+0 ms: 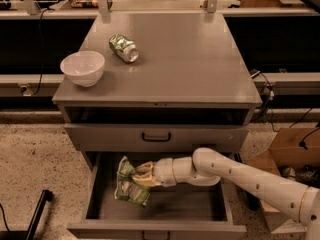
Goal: Pick green jalapeno chip bag from middle drawer and place on counter
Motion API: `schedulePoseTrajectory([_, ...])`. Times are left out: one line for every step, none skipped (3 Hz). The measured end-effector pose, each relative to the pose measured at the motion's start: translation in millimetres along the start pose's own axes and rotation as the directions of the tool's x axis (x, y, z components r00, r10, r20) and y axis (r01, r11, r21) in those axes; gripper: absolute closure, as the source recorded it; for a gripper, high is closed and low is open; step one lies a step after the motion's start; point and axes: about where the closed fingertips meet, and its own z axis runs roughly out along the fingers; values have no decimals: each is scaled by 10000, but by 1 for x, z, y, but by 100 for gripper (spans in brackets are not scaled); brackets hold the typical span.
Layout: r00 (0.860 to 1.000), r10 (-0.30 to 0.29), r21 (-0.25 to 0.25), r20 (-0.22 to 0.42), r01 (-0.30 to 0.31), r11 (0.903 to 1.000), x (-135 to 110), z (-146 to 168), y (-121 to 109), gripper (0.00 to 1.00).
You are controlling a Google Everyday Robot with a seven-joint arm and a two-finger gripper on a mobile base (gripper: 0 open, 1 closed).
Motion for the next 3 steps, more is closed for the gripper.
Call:
schedulePoseTrajectory([10000, -14, -17, 6, 14, 10000, -1, 0, 0, 100])
schedulePoseTrajectory([9979, -647, -472, 73, 650, 9968, -8, -3, 11, 100])
schedulePoseTrajectory([9700, -2418, -1408, 265, 2431, 9597, -30, -27, 57, 100])
